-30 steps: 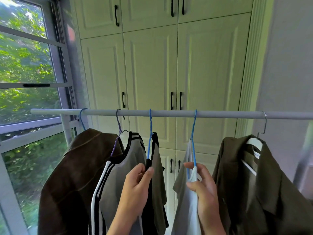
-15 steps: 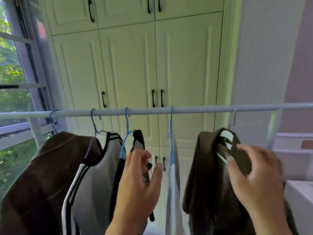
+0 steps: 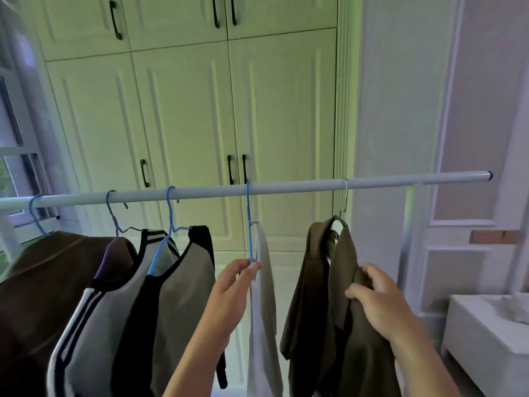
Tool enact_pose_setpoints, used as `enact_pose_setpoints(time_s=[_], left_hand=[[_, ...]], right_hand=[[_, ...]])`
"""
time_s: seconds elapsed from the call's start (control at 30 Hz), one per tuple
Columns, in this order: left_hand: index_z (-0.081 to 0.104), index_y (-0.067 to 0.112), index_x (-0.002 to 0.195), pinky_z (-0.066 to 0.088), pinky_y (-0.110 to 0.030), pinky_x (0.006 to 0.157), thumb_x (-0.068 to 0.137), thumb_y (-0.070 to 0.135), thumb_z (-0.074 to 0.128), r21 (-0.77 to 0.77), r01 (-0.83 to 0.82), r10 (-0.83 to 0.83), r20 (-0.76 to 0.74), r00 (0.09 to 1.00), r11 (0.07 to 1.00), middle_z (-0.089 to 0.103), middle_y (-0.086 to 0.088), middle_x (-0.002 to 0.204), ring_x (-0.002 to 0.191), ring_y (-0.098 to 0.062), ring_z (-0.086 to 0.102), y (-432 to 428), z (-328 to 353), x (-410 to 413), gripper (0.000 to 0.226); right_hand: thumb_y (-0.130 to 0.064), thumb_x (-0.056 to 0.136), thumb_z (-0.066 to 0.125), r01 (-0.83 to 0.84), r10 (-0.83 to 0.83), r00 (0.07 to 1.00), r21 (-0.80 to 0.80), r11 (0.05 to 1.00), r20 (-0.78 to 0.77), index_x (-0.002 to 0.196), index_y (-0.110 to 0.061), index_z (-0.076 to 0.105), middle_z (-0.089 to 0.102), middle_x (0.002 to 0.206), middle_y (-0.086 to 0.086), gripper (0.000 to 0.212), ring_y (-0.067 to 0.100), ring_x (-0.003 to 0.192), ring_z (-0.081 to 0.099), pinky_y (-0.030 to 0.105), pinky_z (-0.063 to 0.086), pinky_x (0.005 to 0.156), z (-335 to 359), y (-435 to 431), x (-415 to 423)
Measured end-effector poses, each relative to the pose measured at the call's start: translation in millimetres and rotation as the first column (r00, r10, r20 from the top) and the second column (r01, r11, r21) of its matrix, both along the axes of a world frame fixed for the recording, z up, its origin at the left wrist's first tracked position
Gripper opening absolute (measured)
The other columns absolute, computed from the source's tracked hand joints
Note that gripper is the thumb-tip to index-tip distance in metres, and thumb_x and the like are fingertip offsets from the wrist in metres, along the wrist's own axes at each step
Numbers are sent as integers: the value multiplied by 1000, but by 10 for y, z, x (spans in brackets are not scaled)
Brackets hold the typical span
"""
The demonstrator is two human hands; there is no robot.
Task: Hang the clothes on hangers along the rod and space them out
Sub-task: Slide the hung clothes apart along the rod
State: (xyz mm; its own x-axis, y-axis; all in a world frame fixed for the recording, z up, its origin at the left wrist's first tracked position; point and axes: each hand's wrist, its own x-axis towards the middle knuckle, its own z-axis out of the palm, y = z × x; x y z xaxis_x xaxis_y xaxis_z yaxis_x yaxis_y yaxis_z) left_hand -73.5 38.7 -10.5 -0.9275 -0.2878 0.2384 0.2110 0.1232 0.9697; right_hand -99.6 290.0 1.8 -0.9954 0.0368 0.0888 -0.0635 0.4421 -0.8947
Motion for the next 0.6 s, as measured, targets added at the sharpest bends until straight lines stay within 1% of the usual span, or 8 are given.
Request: enact_pose_setpoints(time_s=[0.07, 0.13, 0.2, 0.27, 0.33, 0.37, 0.5, 0.6], left_hand=[[77, 22, 99, 44, -22, 84, 100, 35, 60, -2, -38, 38, -20, 999, 999, 73, 9, 93, 94, -8, 65, 50, 0, -29, 21], [77, 21, 96, 39, -23, 69, 105, 27, 52, -29, -68, 67, -32, 997, 997, 53, 5, 72, 68, -10, 50, 96, -3, -53, 27], [76, 19, 95, 37, -18, 61, 107, 23, 46, -57, -68, 65, -54, 996, 996, 47, 2, 73, 60, -6, 43, 116, -2, -70, 33], [74, 15, 92, 39, -14, 68, 108, 20, 42, -70, -37, 32, -79, 996, 997, 61, 1, 81, 69, -2, 56, 121, 7, -65, 36], [71, 9, 90, 41, -17, 83, 108, 18, 41, -63, -22, 16, -91, 996, 998, 73, 1, 94, 95, -5, 66, 95, 26, -54, 35], [69, 7, 90, 41, -18, 87, 108, 18, 41, -64, -20, 14, -97, 995, 998, 74, 0, 95, 101, -8, 66, 68, 23, -49, 34], [62, 2, 90, 46, -31, 96, 108, 17, 41, -72, -40, 31, -129, 991, 997, 75, -8, 88, 99, -21, 68, -52, -16, -43, 31], [57, 1, 87, 48, -35, 94, 108, 15, 41, -50, -47, 39, -154, 987, 998, 71, -2, 75, 92, -27, 69, -110, -51, -41, 30]], right_hand=[[-3, 86, 64, -8, 9, 1000, -65, 998, 7, 94, 2, 57, 61, 96, 33, 12, 45, 84, 62, 39, 42, 67, -5, -53, 1], [-1, 85, 64, -23, 22, 1000, -104, 994, -5, 95, 5, 56, 60, 96, 34, 14, 39, 78, 60, 39, 42, 66, -15, -125, 2], [-1, 86, 64, -31, 30, 999, -122, 992, -16, 94, 3, 57, 61, 95, 32, 12, 41, 82, 62, 38, 43, 65, -44, -215, -4], [-1, 86, 64, -43, 39, 999, -136, 990, -34, 92, -1, 57, 61, 92, 28, 9, 41, 84, 62, 38, 44, 64, -70, -313, 3], [0, 86, 64, -49, 41, 997, -139, 989, -59, 90, -3, 56, 60, 88, 24, 9, 35, 80, 61, 37, 44, 63, -97, -398, -2], [-1, 86, 64, -51, 42, 997, -138, 989, -66, 91, -4, 56, 60, 87, 22, 10, 34, 80, 61, 36, 45, 63, -107, -440, -5], [-2, 89, 63, -69, 55, 994, -154, 986, -91, 94, -9, 56, 60, 88, 11, 12, 27, 79, 61, 28, 45, 58, -103, -537, 1], [-2, 89, 64, -74, 58, 994, -171, 983, -94, 96, -11, 56, 60, 91, 8, 14, 24, 82, 60, 27, 44, 60, -126, -594, -2]])
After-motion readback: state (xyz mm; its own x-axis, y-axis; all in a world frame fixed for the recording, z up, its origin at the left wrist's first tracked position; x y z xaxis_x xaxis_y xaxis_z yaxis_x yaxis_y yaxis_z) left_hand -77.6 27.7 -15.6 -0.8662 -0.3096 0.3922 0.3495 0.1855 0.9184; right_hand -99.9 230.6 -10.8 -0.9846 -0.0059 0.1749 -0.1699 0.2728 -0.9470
